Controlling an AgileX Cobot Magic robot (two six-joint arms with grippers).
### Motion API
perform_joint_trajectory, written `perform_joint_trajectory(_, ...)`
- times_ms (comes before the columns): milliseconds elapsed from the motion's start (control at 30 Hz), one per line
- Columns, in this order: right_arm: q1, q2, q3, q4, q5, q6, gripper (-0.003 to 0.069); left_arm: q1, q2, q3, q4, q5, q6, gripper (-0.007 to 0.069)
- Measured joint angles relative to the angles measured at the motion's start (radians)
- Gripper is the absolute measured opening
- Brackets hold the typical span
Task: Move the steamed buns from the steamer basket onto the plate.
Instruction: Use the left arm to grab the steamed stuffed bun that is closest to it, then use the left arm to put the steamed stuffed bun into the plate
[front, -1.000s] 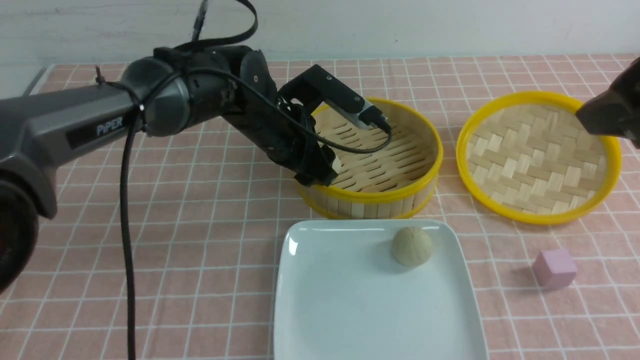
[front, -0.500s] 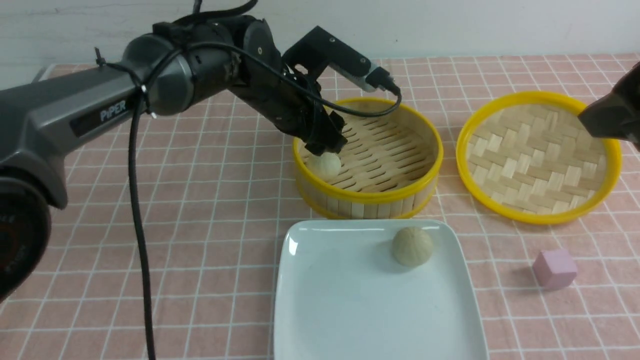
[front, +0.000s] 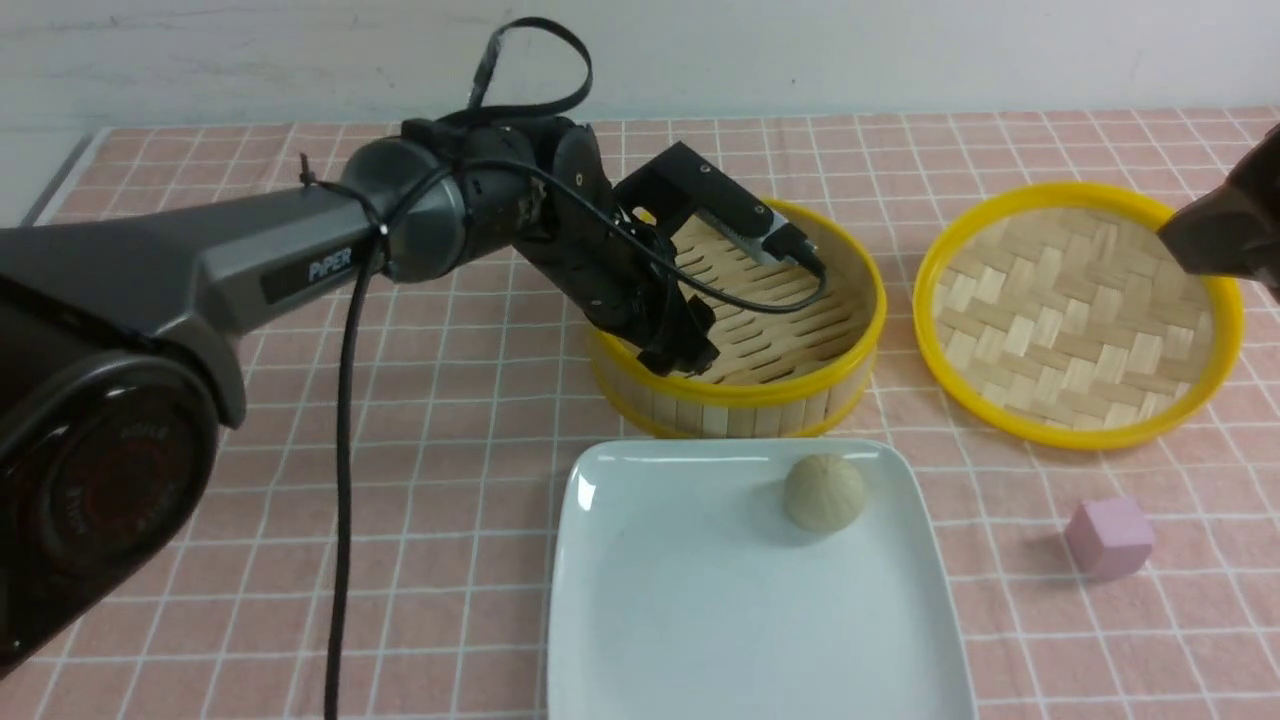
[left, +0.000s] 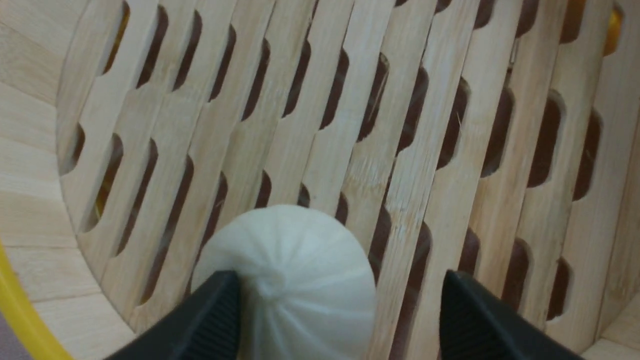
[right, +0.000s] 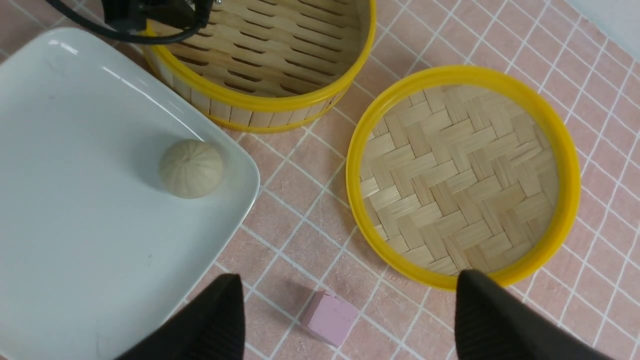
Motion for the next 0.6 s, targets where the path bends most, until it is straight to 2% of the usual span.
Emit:
perform_joint_trajectory(100, 0.000, 0.000, 0.000, 0.000, 0.000, 0.000, 0.0547, 0.001, 0.003, 0.000, 0.004, -0.003, 0.000, 0.0463)
perform_joint_trajectory(200, 0.000, 0.000, 0.000, 0.000, 0.001, 0.000, 0.0547, 0.001, 0.002, -0.001, 0.008, -0.004, 0.000, 0.0355)
perform_joint_trajectory(233, 0.000, 0.000, 0.000, 0.000, 0.001, 0.000, 0.0547, 0.001, 0.002, -0.001, 0.008, -0.004, 0.000, 0.0347)
perform_joint_trajectory(267, 0.000, 0.000, 0.000, 0.000, 0.001, 0.000, 0.0547, 0.001, 0.001, -0.001, 0.009, -0.005, 0.000, 0.0314)
perform_joint_trajectory(333, 0.000, 0.000, 0.000, 0.000, 0.001, 0.000, 0.0547, 0.001, 0.000, -0.005, 0.011, -0.004, -0.001, 0.0204)
perform_joint_trajectory(367, 0.000, 0.000, 0.000, 0.000, 0.001, 0.000, 0.0547, 0.001, 0.000, -0.007, 0.012, -0.001, -0.001, 0.0190)
perform_joint_trajectory(400, 0.000, 0.000, 0.000, 0.000, 0.001, 0.000, 0.0547, 0.001, -0.003, -0.019, 0.012, 0.009, -0.001, 0.0139)
perform_joint_trajectory(500, 0.000, 0.000, 0.000, 0.000, 0.001, 0.000, 0.0547, 0.001, -0.019, -0.046, 0.017, 0.045, -0.001, 0.0081)
perform_joint_trajectory(600, 0.000, 0.000, 0.000, 0.000, 0.000, 0.000, 0.0547, 0.001, -0.052, -0.083, 0.018, 0.081, -0.001, 0.0064)
